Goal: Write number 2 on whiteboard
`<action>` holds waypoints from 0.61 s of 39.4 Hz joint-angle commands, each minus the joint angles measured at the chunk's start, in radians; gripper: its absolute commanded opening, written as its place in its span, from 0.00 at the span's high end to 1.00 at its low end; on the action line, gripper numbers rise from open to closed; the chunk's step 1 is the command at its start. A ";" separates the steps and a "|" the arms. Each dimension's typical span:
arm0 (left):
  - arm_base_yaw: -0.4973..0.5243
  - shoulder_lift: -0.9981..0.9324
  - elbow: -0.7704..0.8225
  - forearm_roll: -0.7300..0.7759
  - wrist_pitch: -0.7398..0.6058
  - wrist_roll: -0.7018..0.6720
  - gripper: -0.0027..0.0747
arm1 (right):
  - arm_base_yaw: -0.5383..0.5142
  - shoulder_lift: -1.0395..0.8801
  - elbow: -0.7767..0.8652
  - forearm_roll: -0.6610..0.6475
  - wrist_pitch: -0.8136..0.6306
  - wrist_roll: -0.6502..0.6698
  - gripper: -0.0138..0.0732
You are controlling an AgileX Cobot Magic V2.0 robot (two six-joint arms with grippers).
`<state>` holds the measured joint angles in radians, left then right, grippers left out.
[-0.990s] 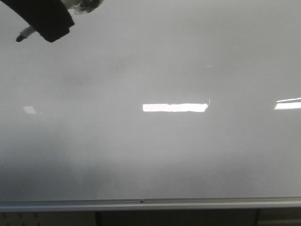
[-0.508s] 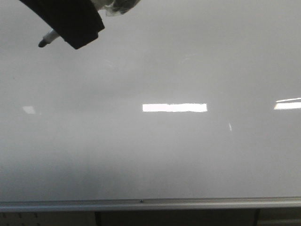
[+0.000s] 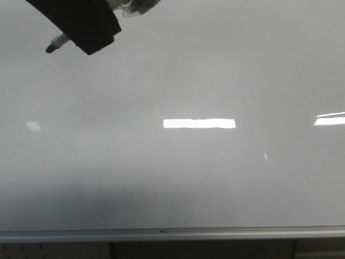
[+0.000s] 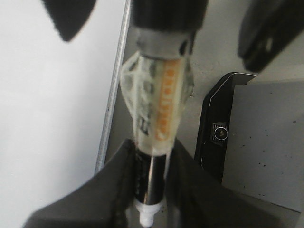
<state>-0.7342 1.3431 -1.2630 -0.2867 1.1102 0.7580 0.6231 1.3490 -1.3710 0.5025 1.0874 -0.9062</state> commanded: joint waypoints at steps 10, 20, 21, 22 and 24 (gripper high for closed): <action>-0.007 -0.035 -0.035 -0.031 -0.040 0.000 0.88 | 0.001 -0.027 -0.038 0.023 -0.009 -0.011 0.69; -0.007 -0.035 -0.035 -0.031 -0.050 0.000 0.82 | 0.001 -0.027 -0.038 0.023 0.001 -0.011 0.80; -0.007 -0.035 -0.035 -0.031 -0.056 0.000 0.78 | 0.001 -0.027 -0.038 0.023 0.003 -0.011 0.80; -0.007 -0.035 -0.035 -0.031 -0.063 0.000 0.72 | 0.001 -0.027 -0.038 0.023 0.005 -0.011 0.80; -0.007 -0.035 -0.035 -0.031 -0.075 0.000 0.59 | 0.001 -0.027 -0.038 0.023 0.006 -0.011 0.80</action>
<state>-0.7342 1.3431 -1.2630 -0.2867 1.1036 0.7633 0.6231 1.3490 -1.3710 0.4944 1.1105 -0.9087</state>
